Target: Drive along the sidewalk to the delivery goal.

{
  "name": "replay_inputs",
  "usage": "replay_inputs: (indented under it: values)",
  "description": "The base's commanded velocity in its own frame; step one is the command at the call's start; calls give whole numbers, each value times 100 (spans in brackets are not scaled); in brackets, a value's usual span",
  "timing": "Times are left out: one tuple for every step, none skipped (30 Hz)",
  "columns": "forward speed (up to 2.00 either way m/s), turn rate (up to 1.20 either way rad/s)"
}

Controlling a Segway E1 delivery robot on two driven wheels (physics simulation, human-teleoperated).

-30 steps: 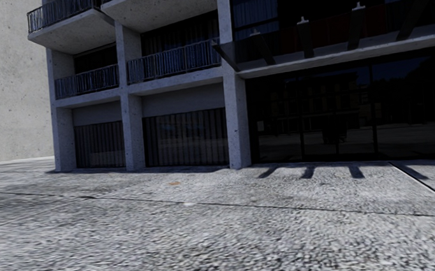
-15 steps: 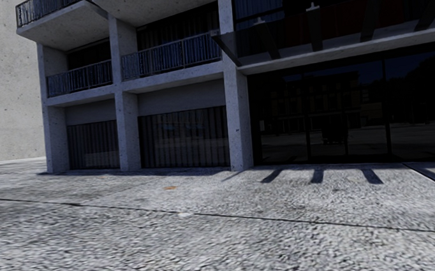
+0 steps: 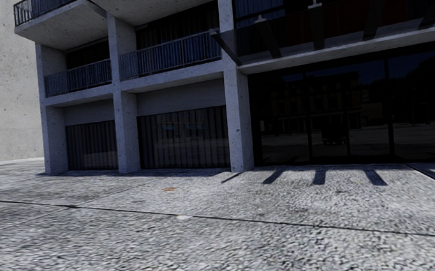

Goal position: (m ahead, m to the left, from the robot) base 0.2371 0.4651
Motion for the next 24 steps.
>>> replay_inputs:
  values:
    - [0,0]
    - [0,0]
    - [0,0]
    - [0,0]
    - [0,0]
    - [0,0]
    - [0,0]
    - [0,0]
    - [0,0]
    - [0,0]
    - [0,0]
    - [0,0]
    - [0,0]
    - [0,0]
    - [0,0]
    - [0,0]
    - [0,0]
    - [0,0]
    - [0,0]
    - [0,0]
    - [0,0]
    - [0,0]
    - [0,0]
    - [0,0]
